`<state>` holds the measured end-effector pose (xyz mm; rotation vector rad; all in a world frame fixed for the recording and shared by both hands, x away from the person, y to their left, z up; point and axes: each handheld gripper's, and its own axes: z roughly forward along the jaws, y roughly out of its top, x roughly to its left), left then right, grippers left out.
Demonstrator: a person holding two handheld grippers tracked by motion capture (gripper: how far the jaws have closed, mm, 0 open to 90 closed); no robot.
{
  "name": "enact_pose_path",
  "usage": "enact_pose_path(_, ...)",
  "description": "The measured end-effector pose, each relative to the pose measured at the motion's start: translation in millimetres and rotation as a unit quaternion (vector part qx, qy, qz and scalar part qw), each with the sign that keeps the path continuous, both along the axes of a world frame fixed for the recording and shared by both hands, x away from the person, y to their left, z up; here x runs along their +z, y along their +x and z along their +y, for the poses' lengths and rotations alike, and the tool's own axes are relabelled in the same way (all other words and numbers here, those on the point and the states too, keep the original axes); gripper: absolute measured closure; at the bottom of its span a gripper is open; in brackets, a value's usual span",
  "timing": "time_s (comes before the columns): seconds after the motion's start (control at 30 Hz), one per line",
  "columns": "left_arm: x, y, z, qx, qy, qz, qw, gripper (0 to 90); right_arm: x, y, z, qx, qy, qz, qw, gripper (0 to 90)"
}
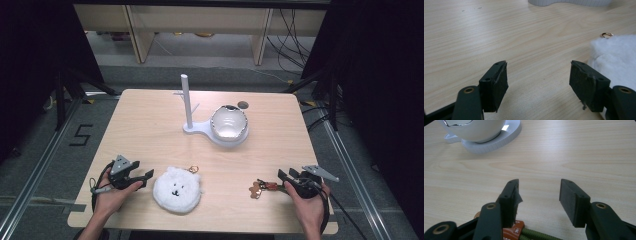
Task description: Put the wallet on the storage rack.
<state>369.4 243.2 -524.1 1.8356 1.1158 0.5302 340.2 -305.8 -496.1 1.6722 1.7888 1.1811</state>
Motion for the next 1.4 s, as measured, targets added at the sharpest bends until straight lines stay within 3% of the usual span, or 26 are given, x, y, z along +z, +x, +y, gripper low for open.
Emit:
enact_pose_path(0.13,0.1,-0.2,-0.1,-0.002,0.001,0.0,1.0,29.9,2.2,-1.0,2.6,0.001,0.004,0.004,1.0,51.4)
enact_pose_path(0.17,0.1,-0.3,-0.5,-0.001,0.001,0.002,1.0,29.9,1.9,0.5,-0.3,0.011,-0.017,-0.007,0.9998,51.4)
enact_pose_path(0.2,0.2,-1.0,-2.0,-0.005,-0.001,0.008,1.0,29.9,3.9,0.1,0.9,0.017,-0.018,-0.013,0.9996,51.5)
enact_pose_path(0.23,-0.2,-1.0,-3.5,-0.008,-0.003,0.008,0.9999,29.8,6.4,-2.0,6.1,0.003,0.002,-0.003,1.0,51.5)
enact_pose_path(0.27,-0.2,-1.0,-3.5,-0.008,-0.003,0.008,0.9999,29.8,6.4,-2.0,6.1,0.003,0.002,-0.003,1.0,51.5)
enact_pose_path(0.3,0.7,-2.0,-6.1,-0.014,0.002,0.013,0.9998,29.8,8.4,-1.1,4.8,0.016,-0.017,-0.012,0.9997,51.4)
enact_pose_path(0.4,2.9,-2.6,-8.3,-0.018,0.004,0.017,0.9997,30.1,11.6,-1.8,5.6,0.018,-0.023,-0.002,0.9996,51.4)
enact_pose_path(0.43,6.6,-3.4,-10.2,-0.025,0.003,0.022,0.9995,30.3,13.6,-4.2,9.5,0.005,-0.006,0.015,0.9999,51.4)
enact_pose_path(0.47,6.6,-3.4,-10.2,-0.025,0.003,0.022,0.9995,30.4,13.6,-4.2,9.5,0.005,-0.006,0.015,0.9999,51.4)
enact_pose_path(0.5,11.3,-4.6,-12.0,-0.03,0.003,0.026,0.9992,30.6,11.3,-0.6,7.4,0.028,-0.019,-0.008,0.9994,51.3)
enact_pose_path(0.6,14.8,-4.9,-12.8,-0.04,0.002,0.029,0.9988,30.9,12.0,-0.8,9.3,0.029,-0.022,-0.003,0.9993,51.2)
enact_pose_path(0.63,17.9,-5.8,-13.7,-0.042,0.0,0.033,0.9986,30.9,12.9,-2.6,13.3,0.02,-0.012,0.01,0.9997,50.9)
enact_pose_path(0.7,20.9,-6.7,-14.5,-0.049,-0.004,0.035,0.9982,31.0,12.9,-3.3,15.2,0.023,-0.003,0.015,0.9996,50.6)
enact_pose_path(0.77,22.7,-7.4,-14.9,-0.051,-0.006,0.037,0.998,31.1,13.8,-4.7,15.4,0.02,-0.009,0.022,0.9995,50.4)
enact_pose_path(0.87,27.5,-9.5,-16.6,-0.057,-0.013,0.038,0.9976,31.1,12.4,-3.7,15.3,0.025,-0.005,0.017,0.9995,50.4)
enact_pose_path(0.9,28.9,-10.7,-17.3,-0.059,-0.013,0.038,0.9975,31.1,12.1,-1.8,11.7,0.038,-0.026,0.009,0.9989,50.4)
enact_pose_path(1.0,28.9,-10.8,-17.7,-0.063,-0.013,0.042,0.997,31.2,12.3,-2.5,15.9,0.028,-0.011,0.021,0.9993,50.4)
enact_pose_path(1.07,28.5,-11.0,-18.8,-0.066,-0.017,0.049,0.9965,31.8,13.4,-2.7,16.4,0.035,-0.01,0.029,0.9989,50.4)
enact_pose_path(1.1,28.9,-11.2,-20.9,-0.071,-0.021,0.057,0.9956,32.1,12.3,-0.1,14.0,0.049,-0.025,0.014,0.9984,50.4)
enact_pose_path(1.13,28.9,-11.2,-20.9,-0.071,-0.021,0.057,0.9956,32.3,13.3,-1.0,14.5,0.047,-0.029,0.016,0.9984,50.4)
enact_pose_path(1.17,30.4,-11.3,-24.2,-0.081,-0.024,0.064,0.9944,32.3,14.6,-3.1,17.5,0.039,-0.007,0.029,0.9988,50.4)
enact_pose_path(1.27,32.1,-10.3,-29.9,-0.097,-0.03,0.071,0.9923,32.2,15.5,-3.0,19.4,0.042,-0.004,0.025,0.9988,50.3)
enact_pose_path(1.4,32.7,-8.2,-35.4,-0.109,-0.029,0.088,0.9897,32.1,15.7,-1.2,19.1,0.049,-0.022,0.02,0.9983,50.2)
